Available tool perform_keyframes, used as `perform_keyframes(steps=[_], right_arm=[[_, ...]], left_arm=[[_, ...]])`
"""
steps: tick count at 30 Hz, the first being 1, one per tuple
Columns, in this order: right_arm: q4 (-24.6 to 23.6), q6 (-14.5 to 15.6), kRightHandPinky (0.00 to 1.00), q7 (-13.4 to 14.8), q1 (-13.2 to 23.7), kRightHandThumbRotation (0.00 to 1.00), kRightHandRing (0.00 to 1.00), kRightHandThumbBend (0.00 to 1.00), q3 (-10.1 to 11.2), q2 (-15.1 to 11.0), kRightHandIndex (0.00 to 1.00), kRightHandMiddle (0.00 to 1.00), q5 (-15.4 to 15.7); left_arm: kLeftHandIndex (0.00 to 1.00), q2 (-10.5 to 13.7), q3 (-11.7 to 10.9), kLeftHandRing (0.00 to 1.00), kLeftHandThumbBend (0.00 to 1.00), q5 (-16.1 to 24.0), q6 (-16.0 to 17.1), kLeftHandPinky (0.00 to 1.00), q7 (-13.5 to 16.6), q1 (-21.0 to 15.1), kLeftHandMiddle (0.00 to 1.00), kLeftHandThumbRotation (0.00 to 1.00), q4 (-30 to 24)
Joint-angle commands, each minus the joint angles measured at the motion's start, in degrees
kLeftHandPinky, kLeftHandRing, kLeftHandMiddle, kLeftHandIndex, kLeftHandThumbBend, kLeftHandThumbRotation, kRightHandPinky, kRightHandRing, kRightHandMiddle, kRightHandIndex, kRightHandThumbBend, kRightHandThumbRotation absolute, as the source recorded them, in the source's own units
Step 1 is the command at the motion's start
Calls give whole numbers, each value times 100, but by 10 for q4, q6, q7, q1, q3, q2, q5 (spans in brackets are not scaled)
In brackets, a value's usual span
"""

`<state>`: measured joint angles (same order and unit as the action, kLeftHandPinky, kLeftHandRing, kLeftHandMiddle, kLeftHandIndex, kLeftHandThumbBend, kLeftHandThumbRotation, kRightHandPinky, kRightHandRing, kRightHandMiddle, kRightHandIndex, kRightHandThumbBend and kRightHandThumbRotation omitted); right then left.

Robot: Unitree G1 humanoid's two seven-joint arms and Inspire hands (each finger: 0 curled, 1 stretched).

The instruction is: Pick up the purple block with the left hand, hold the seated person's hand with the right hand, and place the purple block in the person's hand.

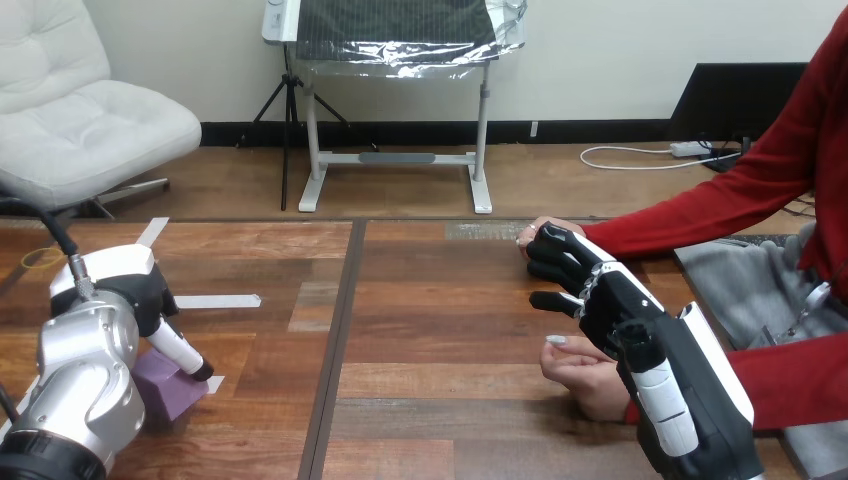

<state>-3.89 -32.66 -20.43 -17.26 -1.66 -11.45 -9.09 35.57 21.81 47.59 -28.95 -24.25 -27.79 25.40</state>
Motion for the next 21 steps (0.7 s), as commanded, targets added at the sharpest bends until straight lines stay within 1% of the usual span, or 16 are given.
perform_keyframes(steps=[1, 8, 15, 21], right_arm=[[-17, -10, 81, 2, 40, 100, 88, 77, 11, -3, 89, 88, -4], [-21, -7, 81, 1, 39, 100, 88, 78, 11, -4, 89, 88, -5], [-20, -8, 82, 0, 40, 100, 88, 78, 12, -4, 89, 89, -7], [-21, -9, 82, 0, 40, 100, 88, 78, 12, -4, 89, 89, -6]], left_arm=[[77, 11, -4, 81, 85, 3, 2, 70, 2, -15, 84, 24, -28], [79, 11, -5, 82, 86, 1, 3, 72, 4, -10, 85, 24, -27], [81, 11, -1, 83, 86, 2, 3, 74, -5, -7, 86, 24, -27], [82, 10, 2, 82, 87, 2, 6, 73, -9, -6, 85, 25, -21]])
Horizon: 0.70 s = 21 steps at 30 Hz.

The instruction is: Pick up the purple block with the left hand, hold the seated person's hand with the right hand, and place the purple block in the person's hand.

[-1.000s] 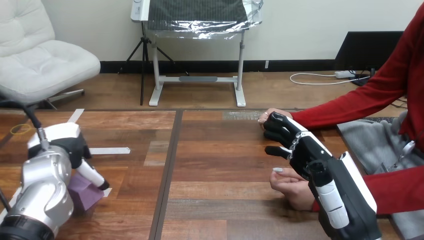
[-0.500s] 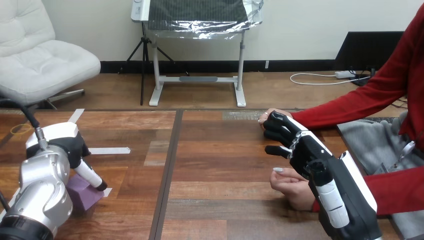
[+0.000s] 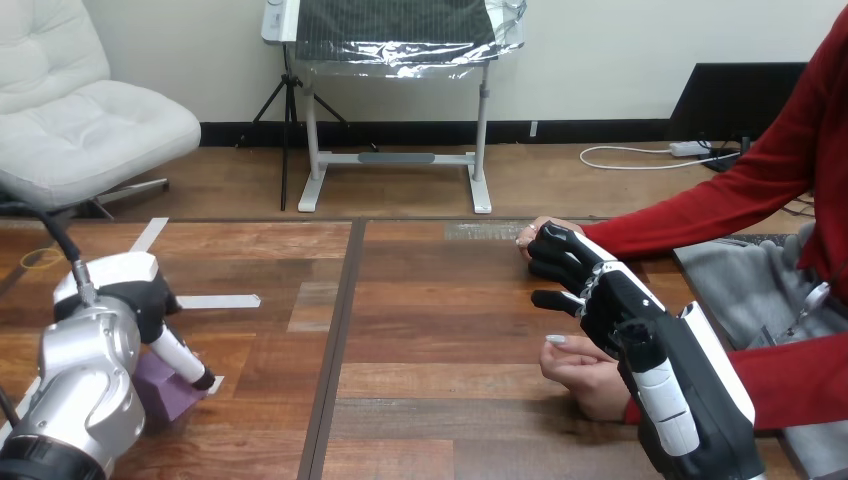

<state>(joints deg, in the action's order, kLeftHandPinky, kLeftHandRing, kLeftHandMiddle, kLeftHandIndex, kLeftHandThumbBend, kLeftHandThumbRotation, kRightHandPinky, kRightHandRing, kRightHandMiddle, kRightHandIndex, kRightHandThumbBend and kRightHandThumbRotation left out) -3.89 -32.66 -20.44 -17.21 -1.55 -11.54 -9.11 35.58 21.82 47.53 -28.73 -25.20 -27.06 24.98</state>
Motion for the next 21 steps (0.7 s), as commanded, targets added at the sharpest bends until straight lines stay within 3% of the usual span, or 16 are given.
perform_keyframes(steps=[1, 21], right_arm=[[-21, -8, 82, 1, 39, 100, 88, 78, 11, -4, 89, 88, -6], [-20, -12, 82, 1, 38, 100, 88, 78, 13, -4, 88, 88, -6]], left_arm=[[82, 9, 1, 82, 87, 2, 4, 72, -1, -13, 85, 25, -15], [82, 0, 4, 84, 87, -4, 6, 71, -17, -11, 87, 29, -5]])
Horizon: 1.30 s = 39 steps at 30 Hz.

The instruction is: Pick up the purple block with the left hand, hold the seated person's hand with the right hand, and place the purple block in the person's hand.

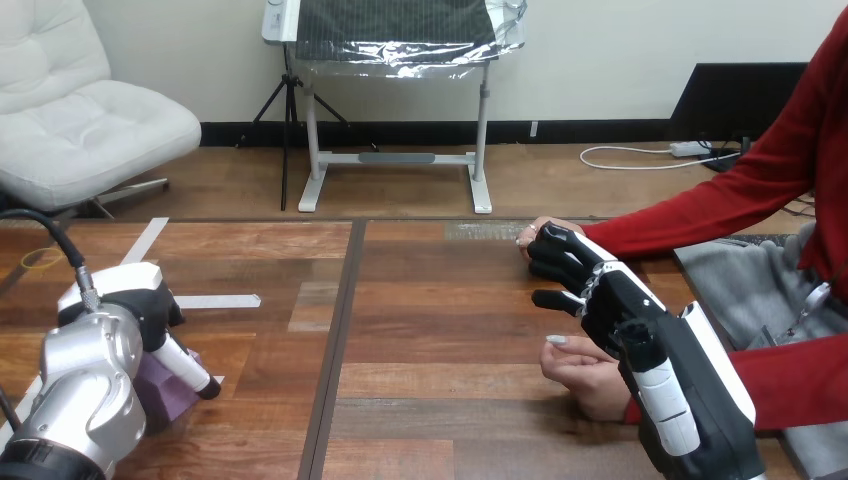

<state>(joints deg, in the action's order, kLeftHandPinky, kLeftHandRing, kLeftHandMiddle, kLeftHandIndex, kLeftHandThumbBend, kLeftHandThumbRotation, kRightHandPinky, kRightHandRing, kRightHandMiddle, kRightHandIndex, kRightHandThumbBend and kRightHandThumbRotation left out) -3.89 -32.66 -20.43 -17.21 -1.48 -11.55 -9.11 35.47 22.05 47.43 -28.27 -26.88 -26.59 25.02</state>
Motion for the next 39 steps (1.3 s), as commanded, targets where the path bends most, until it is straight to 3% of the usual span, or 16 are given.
perform_keyframes(steps=[1, 23, 39], right_arm=[[-20, -11, 82, 1, 38, 100, 88, 78, 12, -4, 88, 88, -5], [-18, -15, 81, -3, 42, 100, 88, 78, 14, -4, 88, 88, -8], [-19, -15, 82, -5, 41, 100, 88, 78, 15, -4, 88, 89, -9]], left_arm=[[82, 1, 0, 84, 87, -4, 1, 71, -1, -15, 87, 29, -5], [82, -5, 7, 86, 88, -13, -4, 72, -2, -17, 89, 31, 6], [82, -15, 22, 77, 87, -10, -24, 52, -9, -25, 85, 30, 22]])
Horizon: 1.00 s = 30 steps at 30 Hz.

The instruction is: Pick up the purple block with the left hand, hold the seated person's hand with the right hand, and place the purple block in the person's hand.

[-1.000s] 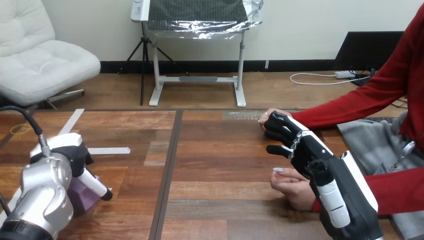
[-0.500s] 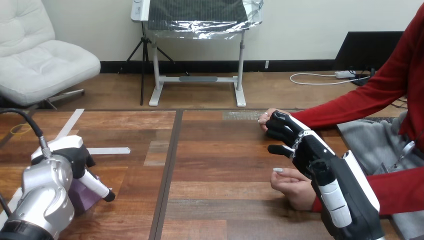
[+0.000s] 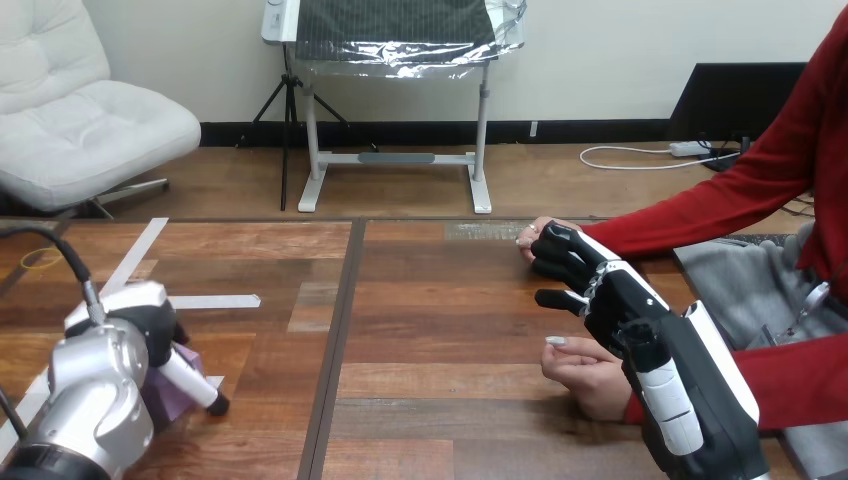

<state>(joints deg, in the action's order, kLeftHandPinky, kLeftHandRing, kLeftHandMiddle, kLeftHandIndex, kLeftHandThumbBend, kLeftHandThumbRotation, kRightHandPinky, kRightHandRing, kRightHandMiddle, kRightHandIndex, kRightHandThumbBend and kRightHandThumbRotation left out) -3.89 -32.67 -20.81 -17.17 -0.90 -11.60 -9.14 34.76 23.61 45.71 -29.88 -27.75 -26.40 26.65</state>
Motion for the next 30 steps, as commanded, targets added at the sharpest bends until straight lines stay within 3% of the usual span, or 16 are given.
perform_keyframes(steps=[1, 9, 12, 14, 21, 30], right_arm=[[-19, -16, 82, -1, 41, 100, 88, 78, 10, -3, 88, 88, -9], [-15, -20, 81, 0, 42, 100, 87, 78, 13, -3, 88, 88, -5], [-12, -25, 80, 0, 44, 100, 87, 78, 14, -2, 88, 88, -5], [-10, -27, 79, 0, 45, 100, 87, 78, 14, -1, 87, 88, -6], [-7, -28, 79, -2, 46, 100, 87, 79, 15, -1, 87, 88, -8], [-5, -30, 79, -4, 48, 100, 87, 79, 16, -1, 87, 88, -9]], left_arm=[[83, -8, 8, 77, 87, 7, -9, 52, -2, -28, 86, 30, 9], [81, -13, 7, 72, 85, 2, -15, 45, 3, -31, 83, 22, 15], [76, -15, 2, 64, 84, -2, -18, 39, 10, -30, 75, 14, 14], [68, -16, 0, 53, 81, -5, -20, 32, 13, -29, 64, 7, 15], [55, -29, -11, 33, 70, -9, -43, 21, 41, -29, 45, 1, 20], [57, -33, -15, 30, 66, -10, -58, 20, 84, -19, 43, 0, 11]])
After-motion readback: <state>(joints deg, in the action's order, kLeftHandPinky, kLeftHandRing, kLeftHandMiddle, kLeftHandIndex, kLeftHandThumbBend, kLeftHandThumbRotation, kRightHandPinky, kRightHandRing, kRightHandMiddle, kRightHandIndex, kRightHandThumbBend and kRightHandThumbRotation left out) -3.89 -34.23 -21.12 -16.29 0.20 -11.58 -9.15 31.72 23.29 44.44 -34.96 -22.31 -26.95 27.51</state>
